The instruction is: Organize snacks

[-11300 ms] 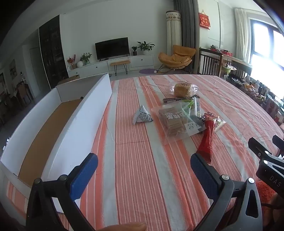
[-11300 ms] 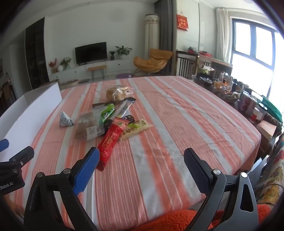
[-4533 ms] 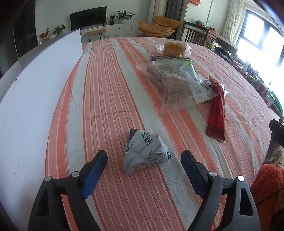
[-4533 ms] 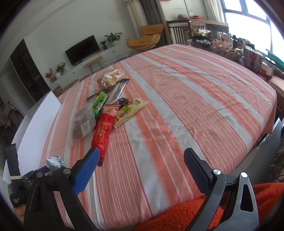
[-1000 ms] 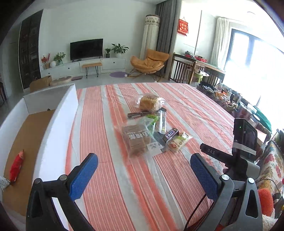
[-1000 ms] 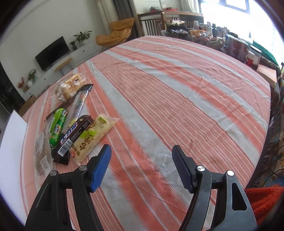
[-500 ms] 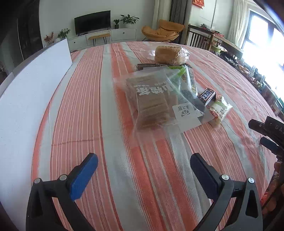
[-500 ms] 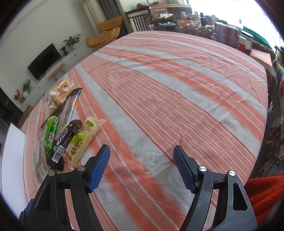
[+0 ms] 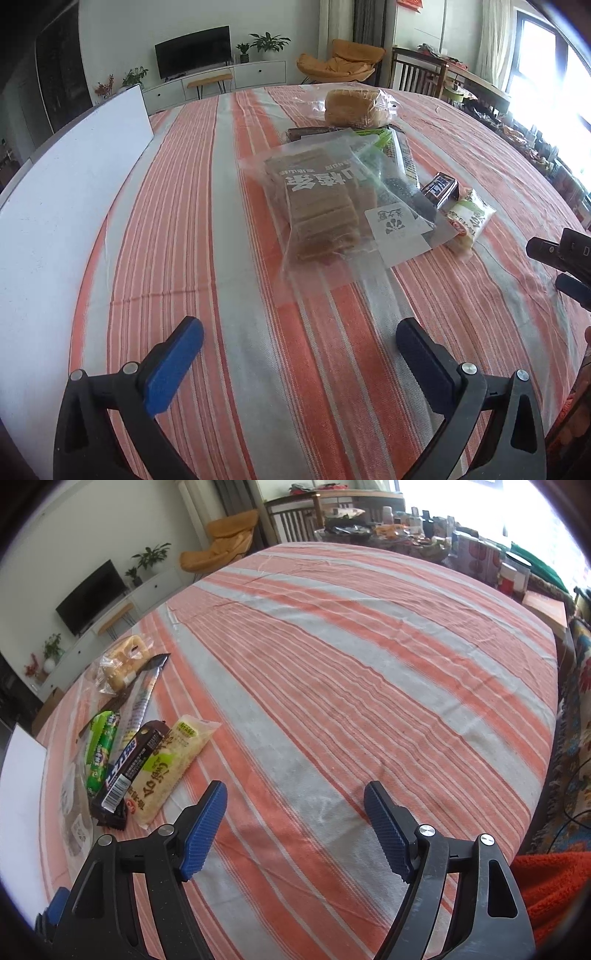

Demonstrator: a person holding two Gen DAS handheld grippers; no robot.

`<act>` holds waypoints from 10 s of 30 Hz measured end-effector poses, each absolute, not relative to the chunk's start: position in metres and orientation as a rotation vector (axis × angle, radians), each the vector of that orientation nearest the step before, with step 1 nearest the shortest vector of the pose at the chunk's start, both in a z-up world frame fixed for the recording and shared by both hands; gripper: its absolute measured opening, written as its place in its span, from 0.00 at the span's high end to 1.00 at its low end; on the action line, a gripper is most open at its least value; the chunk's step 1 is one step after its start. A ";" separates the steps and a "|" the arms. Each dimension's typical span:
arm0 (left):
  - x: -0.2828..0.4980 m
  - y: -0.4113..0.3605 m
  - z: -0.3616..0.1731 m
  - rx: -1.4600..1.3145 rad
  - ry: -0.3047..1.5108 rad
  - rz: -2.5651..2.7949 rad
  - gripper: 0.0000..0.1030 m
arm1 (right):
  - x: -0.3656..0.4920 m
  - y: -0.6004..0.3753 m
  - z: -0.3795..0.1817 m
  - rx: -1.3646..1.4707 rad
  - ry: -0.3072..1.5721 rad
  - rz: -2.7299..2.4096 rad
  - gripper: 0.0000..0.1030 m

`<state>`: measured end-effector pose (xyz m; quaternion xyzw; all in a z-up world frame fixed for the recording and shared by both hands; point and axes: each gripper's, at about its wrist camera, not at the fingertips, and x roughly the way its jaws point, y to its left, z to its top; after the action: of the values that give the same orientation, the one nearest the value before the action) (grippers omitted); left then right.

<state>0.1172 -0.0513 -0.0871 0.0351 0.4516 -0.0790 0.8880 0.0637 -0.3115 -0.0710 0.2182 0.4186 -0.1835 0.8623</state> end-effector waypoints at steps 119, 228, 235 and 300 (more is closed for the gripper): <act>0.122 -0.044 -0.081 0.067 1.031 -0.251 0.00 | 0.063 -0.309 -0.074 0.445 0.891 -0.377 0.20; 0.145 -0.013 -0.087 0.072 0.906 -0.200 0.38 | 0.129 -0.257 -0.072 0.103 1.041 -0.173 0.18; 0.145 -0.013 -0.087 0.073 0.906 -0.200 0.38 | 0.076 -0.313 -0.050 0.247 0.962 -0.269 0.18; 0.125 -0.015 -0.081 0.123 0.990 -0.276 0.43 | 0.100 -0.289 -0.069 0.345 1.111 -0.140 0.73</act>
<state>0.1245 -0.0149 -0.0815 0.0588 0.4734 -0.1318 0.8690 0.0997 -0.2890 -0.0691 0.1627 0.5242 -0.0659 0.8333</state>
